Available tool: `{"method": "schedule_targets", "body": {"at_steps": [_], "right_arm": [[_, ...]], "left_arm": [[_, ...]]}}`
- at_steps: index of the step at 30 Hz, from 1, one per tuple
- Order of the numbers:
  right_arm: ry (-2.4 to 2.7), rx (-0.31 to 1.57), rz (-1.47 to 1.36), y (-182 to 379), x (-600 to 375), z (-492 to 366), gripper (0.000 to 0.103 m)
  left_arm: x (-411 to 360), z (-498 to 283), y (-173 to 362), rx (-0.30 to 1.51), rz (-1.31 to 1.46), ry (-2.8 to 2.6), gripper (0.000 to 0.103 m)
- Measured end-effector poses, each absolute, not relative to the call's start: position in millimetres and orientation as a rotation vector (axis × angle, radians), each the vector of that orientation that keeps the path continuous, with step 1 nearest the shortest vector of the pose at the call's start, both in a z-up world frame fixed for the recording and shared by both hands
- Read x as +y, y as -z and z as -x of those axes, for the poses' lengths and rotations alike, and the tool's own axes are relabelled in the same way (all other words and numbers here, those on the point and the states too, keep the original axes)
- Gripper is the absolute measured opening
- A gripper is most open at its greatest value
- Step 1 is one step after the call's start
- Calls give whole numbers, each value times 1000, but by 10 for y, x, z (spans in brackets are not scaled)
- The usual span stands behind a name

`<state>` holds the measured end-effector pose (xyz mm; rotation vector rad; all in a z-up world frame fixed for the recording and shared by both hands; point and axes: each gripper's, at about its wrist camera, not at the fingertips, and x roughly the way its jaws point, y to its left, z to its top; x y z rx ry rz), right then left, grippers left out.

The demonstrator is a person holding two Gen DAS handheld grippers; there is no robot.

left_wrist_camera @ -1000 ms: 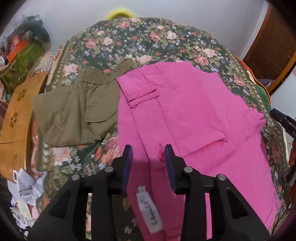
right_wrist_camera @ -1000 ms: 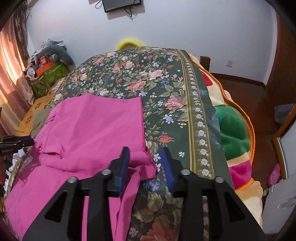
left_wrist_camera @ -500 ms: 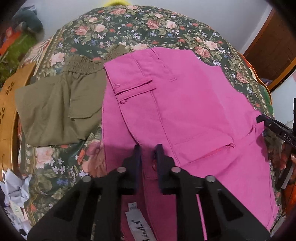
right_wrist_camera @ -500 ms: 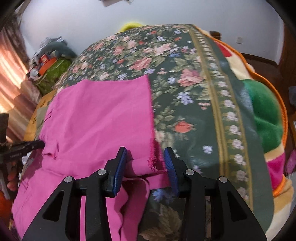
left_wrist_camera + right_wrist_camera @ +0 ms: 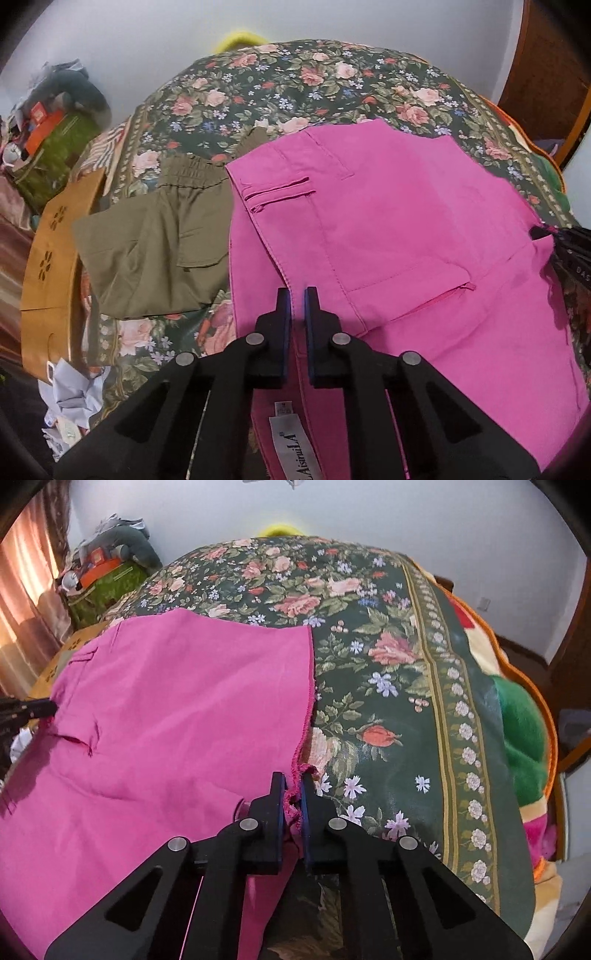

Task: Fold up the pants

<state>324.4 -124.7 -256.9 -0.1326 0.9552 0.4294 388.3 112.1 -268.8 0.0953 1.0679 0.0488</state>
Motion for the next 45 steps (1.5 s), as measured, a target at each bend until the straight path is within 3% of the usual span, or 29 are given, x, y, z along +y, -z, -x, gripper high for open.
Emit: {"method": "schedule_targets", "body": {"at_steps": [13, 19, 21, 23, 25, 26, 30, 35, 37, 45], "right_arm": [[-368, 924, 177, 2521, -1206, -3188, 5], [-340, 931, 153, 2407, -1277, -3148, 9], [-327, 918, 152, 2324, -1308, -3136, 16], [-313, 892, 157, 2215, -1336, -3123, 40], [-311, 844, 157, 2078, -1360, -3108, 54], [-313, 825, 158, 2029, -1359, -3109, 58], [-315, 769, 168, 1828, -1332, -3169, 68], [-338, 725, 137, 1670, -1281, -3312, 80], [-352, 726, 110, 1647, -1261, -3399, 86], [-375, 804, 65, 1822, -1143, -3828, 86]], "left_arm": [[1154, -3915, 2816, 1118, -68, -57, 9], [1249, -3818, 2647, 1072, -21, -96, 10], [1255, -3798, 2573, 1058, -20, -85, 11], [1231, -3775, 2471, 1038, -41, -81, 22], [1204, -3772, 2363, 1017, -57, -73, 38], [1200, -3776, 2319, 1005, -59, -71, 45], [1167, -3813, 2127, 945, -98, -69, 59], [1209, -3990, 2000, 900, -105, -99, 83], [1243, -4068, 2001, 895, -97, -113, 84], [1429, -4487, 2263, 952, -40, -150, 84]]}}
